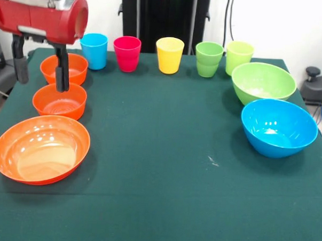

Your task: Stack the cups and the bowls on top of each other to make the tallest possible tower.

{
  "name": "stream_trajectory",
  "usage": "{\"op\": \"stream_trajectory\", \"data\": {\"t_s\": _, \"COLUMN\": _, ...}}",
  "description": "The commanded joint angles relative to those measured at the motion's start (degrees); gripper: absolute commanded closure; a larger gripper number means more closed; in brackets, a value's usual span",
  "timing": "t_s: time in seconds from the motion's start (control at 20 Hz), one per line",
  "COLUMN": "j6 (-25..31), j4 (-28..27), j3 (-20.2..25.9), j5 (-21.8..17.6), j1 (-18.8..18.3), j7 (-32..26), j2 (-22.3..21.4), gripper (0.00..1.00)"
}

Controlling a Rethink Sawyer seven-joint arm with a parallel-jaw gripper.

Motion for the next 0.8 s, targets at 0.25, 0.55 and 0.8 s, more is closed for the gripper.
{"op": "stream_trajectory", "data": {"t_s": 0.25, "j6": -4.1, "j4": 2.3, "j3": 9.0, "j5": -6.5, "j1": 1.2, "j7": -10.2, "j2": 7.2, "gripper": 0.00}}
{"op": "stream_trajectory", "data": {"t_s": 0.55, "j6": -1.6, "j4": 0.1, "j3": 10.1, "j5": -7.1, "j1": 2.1, "j7": -10.5, "j2": 7.2, "gripper": 0.00}}
{"op": "stream_trajectory", "data": {"t_s": 0.8, "j6": -0.3, "j4": -1.5, "j3": 10.5, "j5": -7.7, "j1": 2.5, "j7": -10.8, "j2": 7.7, "gripper": 0.00}}
